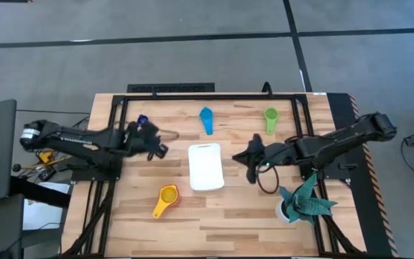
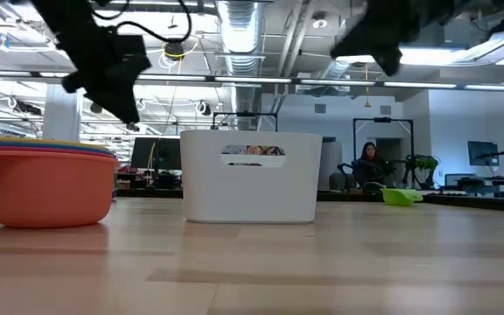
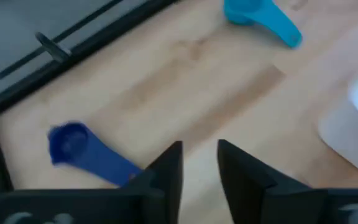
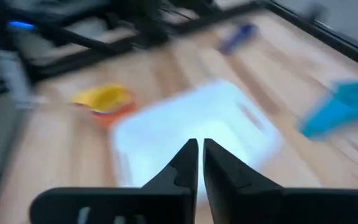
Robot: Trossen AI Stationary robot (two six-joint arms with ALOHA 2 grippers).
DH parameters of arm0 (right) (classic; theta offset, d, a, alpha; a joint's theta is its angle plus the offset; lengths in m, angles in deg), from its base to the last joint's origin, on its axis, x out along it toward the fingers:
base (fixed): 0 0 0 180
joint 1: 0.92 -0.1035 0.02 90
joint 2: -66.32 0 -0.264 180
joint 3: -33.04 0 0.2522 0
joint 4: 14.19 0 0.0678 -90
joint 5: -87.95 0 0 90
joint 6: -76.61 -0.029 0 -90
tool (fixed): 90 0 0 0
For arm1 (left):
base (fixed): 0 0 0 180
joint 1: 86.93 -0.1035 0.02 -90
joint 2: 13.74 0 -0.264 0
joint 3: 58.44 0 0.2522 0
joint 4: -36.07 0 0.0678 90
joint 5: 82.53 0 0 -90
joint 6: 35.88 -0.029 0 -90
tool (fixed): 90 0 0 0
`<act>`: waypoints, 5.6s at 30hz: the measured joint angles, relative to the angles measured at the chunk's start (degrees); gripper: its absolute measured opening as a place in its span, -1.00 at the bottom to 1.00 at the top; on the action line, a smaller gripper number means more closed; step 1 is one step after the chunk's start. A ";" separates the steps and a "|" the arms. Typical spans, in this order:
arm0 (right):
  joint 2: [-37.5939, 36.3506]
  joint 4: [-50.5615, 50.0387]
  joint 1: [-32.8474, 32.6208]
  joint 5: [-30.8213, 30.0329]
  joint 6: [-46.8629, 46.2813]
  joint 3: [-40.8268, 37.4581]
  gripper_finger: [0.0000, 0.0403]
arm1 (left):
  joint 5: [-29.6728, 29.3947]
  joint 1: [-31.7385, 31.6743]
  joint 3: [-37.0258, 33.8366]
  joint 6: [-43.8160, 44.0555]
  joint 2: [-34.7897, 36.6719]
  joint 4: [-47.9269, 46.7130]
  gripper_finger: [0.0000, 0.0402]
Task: Nest measuring cups in basket
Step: Stack the green nest measuring cup into the yellow nest measuring cup
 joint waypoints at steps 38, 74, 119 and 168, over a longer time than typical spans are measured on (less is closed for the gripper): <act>13.57 -35.45 54.53 -4.23 -9.52 0.00 -0.02 | 1.72 6.44 -0.04 -3.56 -3.74 17.91 -0.16; 22.46 -5.85 55.24 -3.58 -20.75 0.02 -0.17 | -6.70 16.02 -0.09 6.59 -3.76 10.32 -0.16; 13.79 22.62 15.61 -26.34 -22.36 0.04 -0.88 | -8.89 17.39 -0.04 -11.59 -9.44 37.66 -0.16; 26.56 41.03 -2.09 -27.75 1.67 9.37 -0.70 | -4.67 16.35 0.75 -24.87 -20.95 64.28 -0.99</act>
